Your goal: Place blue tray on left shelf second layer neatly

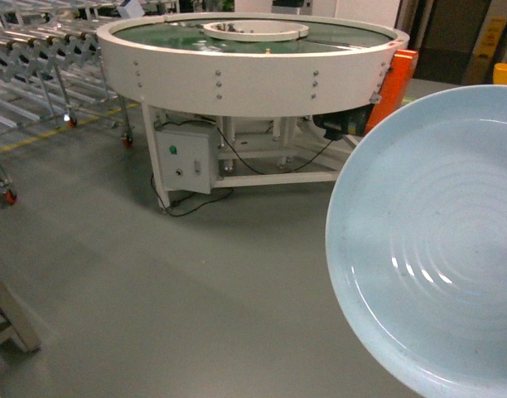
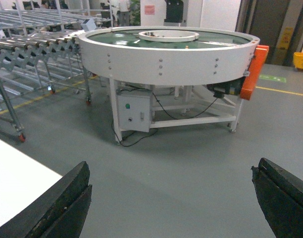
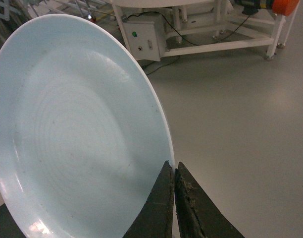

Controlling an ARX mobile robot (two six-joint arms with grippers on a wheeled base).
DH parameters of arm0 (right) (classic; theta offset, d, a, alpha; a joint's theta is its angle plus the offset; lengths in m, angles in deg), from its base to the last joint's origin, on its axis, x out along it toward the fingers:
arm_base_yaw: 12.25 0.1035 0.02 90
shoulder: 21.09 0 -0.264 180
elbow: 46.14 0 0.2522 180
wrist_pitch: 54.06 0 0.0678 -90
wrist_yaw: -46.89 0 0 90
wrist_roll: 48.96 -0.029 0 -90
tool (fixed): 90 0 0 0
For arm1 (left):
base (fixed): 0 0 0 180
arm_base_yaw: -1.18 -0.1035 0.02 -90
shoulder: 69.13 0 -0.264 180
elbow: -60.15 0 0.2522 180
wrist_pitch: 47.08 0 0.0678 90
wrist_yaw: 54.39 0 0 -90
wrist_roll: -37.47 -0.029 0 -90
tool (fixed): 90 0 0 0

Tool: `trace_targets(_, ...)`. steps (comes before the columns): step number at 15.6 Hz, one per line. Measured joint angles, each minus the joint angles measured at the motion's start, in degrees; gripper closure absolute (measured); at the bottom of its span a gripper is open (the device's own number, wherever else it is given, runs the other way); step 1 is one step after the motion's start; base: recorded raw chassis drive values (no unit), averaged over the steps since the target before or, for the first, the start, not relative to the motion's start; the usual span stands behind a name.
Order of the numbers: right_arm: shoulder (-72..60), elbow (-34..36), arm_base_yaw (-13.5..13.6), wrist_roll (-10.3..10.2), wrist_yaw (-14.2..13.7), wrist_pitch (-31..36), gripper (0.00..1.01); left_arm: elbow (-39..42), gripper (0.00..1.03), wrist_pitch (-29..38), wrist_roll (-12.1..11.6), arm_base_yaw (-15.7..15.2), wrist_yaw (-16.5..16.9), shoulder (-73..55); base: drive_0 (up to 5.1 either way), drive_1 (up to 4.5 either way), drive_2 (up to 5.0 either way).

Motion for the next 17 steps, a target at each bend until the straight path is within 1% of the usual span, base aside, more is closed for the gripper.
trace_targets(6,0.0,0.0,0.3,0.0,0.0,-0.2,0.99,0.0,0.05,0.2,0.0,0.0,0.2,0.0,3.6,-3.84,-3.8)
trace_targets(17,0.0,0.0,0.3,0.0,0.0,-0.2,0.99,0.0,0.05,-0.2,0.0,0.0,0.2,0.0,1.9,-0.14,-6.4)
